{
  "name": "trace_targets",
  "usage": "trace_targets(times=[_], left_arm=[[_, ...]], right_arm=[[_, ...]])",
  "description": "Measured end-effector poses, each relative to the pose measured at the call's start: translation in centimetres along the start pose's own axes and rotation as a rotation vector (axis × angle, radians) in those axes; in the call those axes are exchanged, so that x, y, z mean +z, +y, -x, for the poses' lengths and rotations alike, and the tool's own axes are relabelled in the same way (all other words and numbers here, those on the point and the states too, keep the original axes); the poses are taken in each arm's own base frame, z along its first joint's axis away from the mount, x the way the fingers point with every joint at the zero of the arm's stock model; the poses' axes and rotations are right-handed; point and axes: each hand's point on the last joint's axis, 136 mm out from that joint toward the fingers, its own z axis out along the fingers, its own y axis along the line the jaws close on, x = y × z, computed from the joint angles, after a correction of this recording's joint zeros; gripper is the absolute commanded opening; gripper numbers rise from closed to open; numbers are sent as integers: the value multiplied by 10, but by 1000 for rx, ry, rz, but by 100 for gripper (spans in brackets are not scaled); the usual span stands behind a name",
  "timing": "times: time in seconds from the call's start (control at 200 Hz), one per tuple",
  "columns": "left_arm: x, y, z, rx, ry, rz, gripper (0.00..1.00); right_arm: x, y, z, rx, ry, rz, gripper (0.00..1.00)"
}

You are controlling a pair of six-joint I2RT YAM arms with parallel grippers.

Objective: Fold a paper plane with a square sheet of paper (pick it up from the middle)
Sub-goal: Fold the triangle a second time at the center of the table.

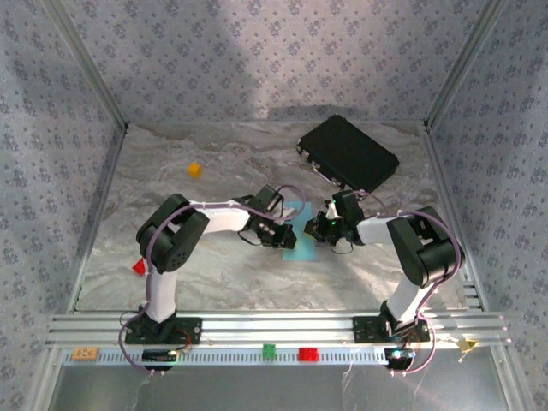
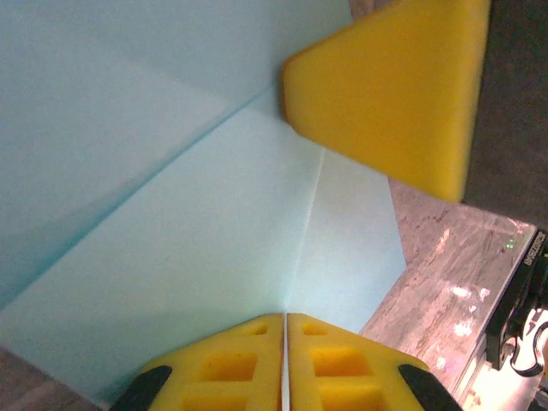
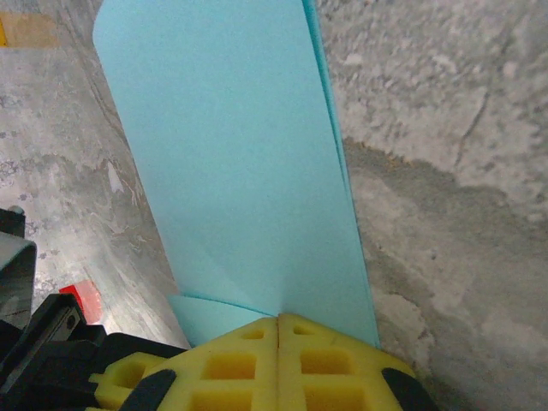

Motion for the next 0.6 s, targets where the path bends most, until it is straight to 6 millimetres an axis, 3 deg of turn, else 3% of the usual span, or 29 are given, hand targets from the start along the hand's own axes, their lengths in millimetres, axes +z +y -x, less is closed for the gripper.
trace_targets(times=[0.28,0.6], left_arm=[[-7,6,-21,-8,30,23,10],[-10,7,-31,12,47,35,10]], right_arm=[[0,0,0,0,0,0,0],[0,0,0,0,0,0,0]])
